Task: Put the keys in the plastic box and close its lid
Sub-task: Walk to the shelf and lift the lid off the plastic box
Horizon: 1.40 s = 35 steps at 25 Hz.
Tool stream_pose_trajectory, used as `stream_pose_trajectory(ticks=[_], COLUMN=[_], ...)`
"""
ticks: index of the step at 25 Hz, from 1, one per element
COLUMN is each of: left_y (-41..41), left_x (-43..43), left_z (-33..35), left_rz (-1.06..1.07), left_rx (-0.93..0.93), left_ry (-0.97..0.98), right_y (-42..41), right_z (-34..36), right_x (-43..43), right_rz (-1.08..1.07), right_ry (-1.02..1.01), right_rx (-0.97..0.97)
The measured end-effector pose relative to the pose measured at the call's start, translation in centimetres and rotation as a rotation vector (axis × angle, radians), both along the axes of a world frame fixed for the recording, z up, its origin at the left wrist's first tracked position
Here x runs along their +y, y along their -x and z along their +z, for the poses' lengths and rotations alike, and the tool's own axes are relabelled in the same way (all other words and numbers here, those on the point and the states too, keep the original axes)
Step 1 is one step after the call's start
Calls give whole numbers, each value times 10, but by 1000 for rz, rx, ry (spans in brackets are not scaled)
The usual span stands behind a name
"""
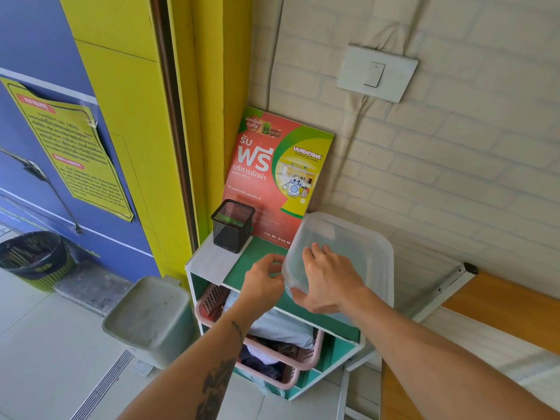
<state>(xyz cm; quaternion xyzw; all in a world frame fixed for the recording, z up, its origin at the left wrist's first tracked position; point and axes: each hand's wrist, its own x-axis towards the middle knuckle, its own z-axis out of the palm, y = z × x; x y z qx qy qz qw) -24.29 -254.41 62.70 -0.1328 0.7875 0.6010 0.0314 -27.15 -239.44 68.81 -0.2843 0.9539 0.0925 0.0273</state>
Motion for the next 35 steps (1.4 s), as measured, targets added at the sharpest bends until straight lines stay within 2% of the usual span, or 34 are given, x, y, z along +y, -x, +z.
stream_pose_trajectory(ticks=[7, 19, 24, 26, 30, 33, 35], left_y=[3, 18, 16, 14, 26, 37, 41], left_x=[1, -7, -7, -8, -8, -2, 5], left_z=[6, -3, 3, 8, 36, 58, 65], left_rz=[0, 11, 3, 29, 117, 27, -14], left_rx=[-54, -146, -167, -116, -9, 9, -2], left_ry=[-111, -362, -282, -222, -235, -173, -64], right_y=[-2, -10, -15, -17, -18, -18, -19], right_z=[6, 16, 18, 17, 18, 16, 14], right_x=[3, 15, 17, 16, 16, 18, 18], right_rz=[65, 33, 57, 68, 76, 89, 87], right_ry=[-27, 258, 325, 317, 328, 319, 307], right_rx=[27, 51, 120, 130, 179, 195, 197])
